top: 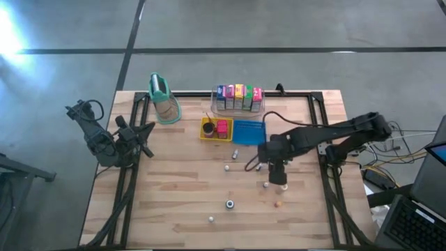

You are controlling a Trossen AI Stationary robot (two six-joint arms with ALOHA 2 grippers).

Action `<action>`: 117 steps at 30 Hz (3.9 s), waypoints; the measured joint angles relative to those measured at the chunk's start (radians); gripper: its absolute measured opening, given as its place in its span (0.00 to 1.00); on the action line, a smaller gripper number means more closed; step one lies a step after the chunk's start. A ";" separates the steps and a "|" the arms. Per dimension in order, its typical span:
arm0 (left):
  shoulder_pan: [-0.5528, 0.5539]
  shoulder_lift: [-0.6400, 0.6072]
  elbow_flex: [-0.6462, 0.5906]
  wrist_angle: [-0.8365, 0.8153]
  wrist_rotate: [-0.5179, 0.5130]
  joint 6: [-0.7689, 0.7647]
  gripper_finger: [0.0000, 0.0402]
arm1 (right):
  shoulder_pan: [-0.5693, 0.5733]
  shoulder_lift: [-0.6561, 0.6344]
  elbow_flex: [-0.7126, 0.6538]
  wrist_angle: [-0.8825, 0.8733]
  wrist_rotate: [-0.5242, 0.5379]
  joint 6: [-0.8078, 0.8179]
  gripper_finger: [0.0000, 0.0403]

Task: Pick & Place Kitchen Items
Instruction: Put the small black food coloring bottle into the blue bin

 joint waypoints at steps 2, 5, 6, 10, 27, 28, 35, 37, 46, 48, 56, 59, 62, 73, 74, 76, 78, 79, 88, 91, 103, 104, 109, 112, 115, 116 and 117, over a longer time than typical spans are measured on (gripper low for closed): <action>0.000 0.000 0.000 0.000 0.000 0.000 0.03 | 0.009 -0.022 -0.001 0.002 -0.001 0.007 0.36; 0.000 0.000 0.000 -0.002 0.000 0.000 0.03 | 0.012 -0.043 -0.001 0.013 -0.002 0.052 0.35; 0.000 0.001 0.000 -0.003 0.000 0.000 0.03 | 0.015 -0.046 -0.002 0.015 -0.001 0.067 0.34; 0.000 0.001 0.000 -0.005 0.000 0.000 0.03 | 0.045 -0.046 -0.013 0.037 -0.001 0.092 0.32; 0.000 0.001 0.000 -0.010 -0.004 0.049 0.03 | 0.071 -0.038 -0.017 0.100 -0.001 0.196 0.40; 0.000 0.001 0.000 -0.010 -0.004 0.048 0.03 | 0.071 -0.038 -0.018 0.110 -0.002 0.211 0.40; 0.000 0.001 0.000 -0.011 0.003 -0.127 0.03 | 0.078 -0.038 -0.030 0.118 -0.001 0.213 0.39; 0.000 0.001 0.000 -0.011 0.012 -0.138 0.03 | 0.078 -0.038 -0.041 0.120 -0.001 0.190 0.37; 0.000 0.001 0.000 -0.012 0.013 -0.058 0.03 | 0.077 -0.038 -0.115 0.265 -0.001 0.219 0.34; 0.000 0.001 0.000 -0.012 0.014 -0.058 0.03 | 0.077 -0.038 -0.143 0.284 -0.001 0.256 0.36; 0.000 0.001 0.000 -0.012 0.015 -0.057 0.03 | 0.083 -0.038 -0.275 0.363 -0.001 0.367 0.43; 0.000 0.001 0.000 -0.011 0.015 -0.057 0.03 | 0.084 -0.038 -0.287 0.373 -0.002 0.371 0.44; 0.000 0.001 0.000 -0.011 0.015 -0.057 0.03 | 0.092 -0.038 -0.290 0.378 -0.002 0.376 0.43; 0.000 0.001 0.000 -0.011 0.015 -0.056 0.03 | 0.152 0.027 -0.267 0.470 0.019 0.359 0.41; 0.000 0.001 0.000 -0.011 0.015 -0.056 0.03 | 0.159 0.043 -0.259 0.462 0.020 0.357 0.41; 0.000 0.001 0.000 -0.011 0.015 -0.056 0.03 | 0.168 0.075 -0.238 0.416 0.022 0.355 0.42; 0.000 0.002 0.000 -0.011 0.015 -0.056 0.03 | 0.172 0.104 -0.212 0.368 0.026 0.359 0.42; 0.000 0.002 0.000 -0.011 0.015 -0.056 0.03 | 0.173 0.119 -0.201 0.349 0.027 0.359 0.43; 0.000 0.002 0.000 -0.011 0.015 -0.056 0.03 | 0.176 0.201 -0.174 0.320 0.025 0.351 0.41; 0.000 0.002 0.000 -0.011 0.015 -0.056 0.03 | 0.176 0.205 -0.183 0.301 0.024 0.368 0.42; 0.000 0.002 0.000 -0.011 0.015 -0.056 0.03 | 0.176 0.208 -0.197 0.312 0.029 0.378 0.45; 0.000 0.002 0.000 -0.011 0.015 -0.056 0.03 | 0.176 0.208 -0.197 0.315 0.029 0.378 0.45; 0.000 0.002 0.000 -0.011 0.015 -0.056 0.03 | 0.176 0.208 -0.204 0.321 0.040 0.372 0.40; 0.000 0.002 0.000 -0.011 0.015 -0.056 0.03 | 0.176 0.209 -0.209 0.322 0.042 0.370 0.37; 0.000 0.002 0.000 -0.011 0.015 -0.056 0.03 | 0.176 0.209 -0.218 0.346 0.042 0.370 0.34; 0.000 0.002 0.000 -0.011 0.015 -0.056 0.03 | 0.176 0.209 -0.223 0.357 0.042 0.370 0.34; 0.000 0.002 0.000 -0.011 0.015 -0.056 0.03 | 0.176 0.209 -0.227 0.363 0.042 0.370 0.33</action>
